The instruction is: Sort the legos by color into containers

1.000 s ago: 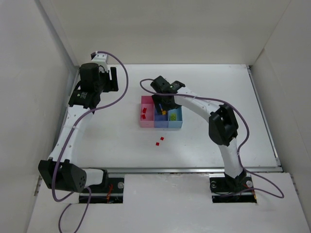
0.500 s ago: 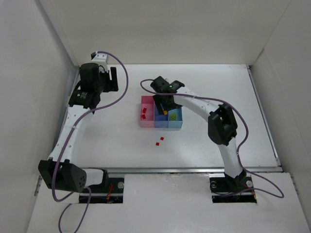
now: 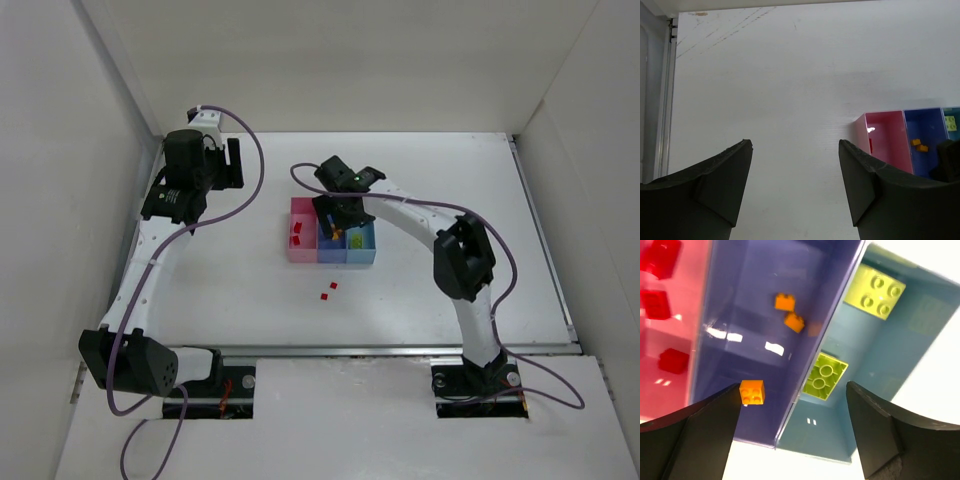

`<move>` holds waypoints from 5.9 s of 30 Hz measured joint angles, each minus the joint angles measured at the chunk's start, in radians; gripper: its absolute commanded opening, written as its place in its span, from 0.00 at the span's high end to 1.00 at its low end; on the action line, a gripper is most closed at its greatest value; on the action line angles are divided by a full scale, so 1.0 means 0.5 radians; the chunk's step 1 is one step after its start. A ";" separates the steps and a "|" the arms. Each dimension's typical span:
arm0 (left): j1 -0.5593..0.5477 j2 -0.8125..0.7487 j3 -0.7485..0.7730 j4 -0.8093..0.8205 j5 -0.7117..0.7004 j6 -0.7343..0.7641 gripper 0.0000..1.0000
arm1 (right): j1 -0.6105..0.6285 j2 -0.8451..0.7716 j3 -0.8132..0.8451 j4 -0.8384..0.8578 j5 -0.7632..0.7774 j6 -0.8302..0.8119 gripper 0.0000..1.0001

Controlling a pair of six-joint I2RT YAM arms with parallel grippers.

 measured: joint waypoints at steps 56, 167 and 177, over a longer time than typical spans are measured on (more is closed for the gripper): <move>-1.052 0.047 0.120 -0.657 0.487 0.990 0.16 | -0.278 -1.342 -0.653 0.108 0.204 0.427 0.00; -1.404 0.683 -0.880 0.066 0.697 1.737 0.90 | -0.338 -2.146 -1.434 0.254 0.209 0.500 0.00; -1.408 0.691 -0.853 0.033 0.693 1.725 1.00 | -0.338 -2.146 -1.434 0.254 0.209 0.499 0.00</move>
